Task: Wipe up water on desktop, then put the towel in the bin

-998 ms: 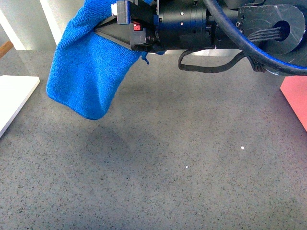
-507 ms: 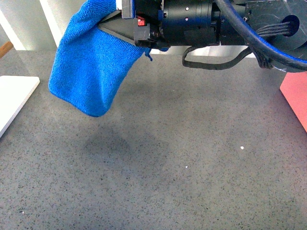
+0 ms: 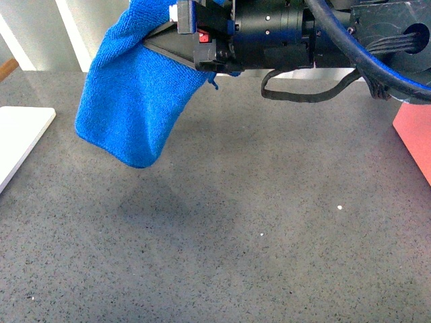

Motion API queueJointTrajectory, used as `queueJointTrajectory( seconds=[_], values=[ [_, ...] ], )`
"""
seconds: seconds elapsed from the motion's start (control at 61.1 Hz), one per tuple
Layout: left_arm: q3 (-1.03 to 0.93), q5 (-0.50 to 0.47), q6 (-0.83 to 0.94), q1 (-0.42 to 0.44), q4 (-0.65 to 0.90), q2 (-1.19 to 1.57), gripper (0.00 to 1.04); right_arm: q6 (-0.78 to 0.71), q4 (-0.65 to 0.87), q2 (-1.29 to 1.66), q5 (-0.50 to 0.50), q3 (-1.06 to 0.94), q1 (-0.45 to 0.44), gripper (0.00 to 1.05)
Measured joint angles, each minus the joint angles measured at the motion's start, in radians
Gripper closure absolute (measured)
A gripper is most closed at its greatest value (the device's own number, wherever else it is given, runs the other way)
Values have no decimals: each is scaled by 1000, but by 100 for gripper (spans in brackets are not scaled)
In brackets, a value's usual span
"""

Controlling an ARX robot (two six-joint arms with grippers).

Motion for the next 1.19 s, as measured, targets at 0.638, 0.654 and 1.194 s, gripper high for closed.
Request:
queueJointTrajectory(
  seconds=[0.638,0.654,1.194],
  values=[
    [0,0,0,0,-328,-325,101,-17,1,-2,9,-10,-5,99],
    [0,0,0,0,-329,-325,101,-17,1,-2,8,-10,-5,99],
    [0,0,0,0,-333,-325,35,-174,-533,-45,262,-55,-87,99]
  ],
)
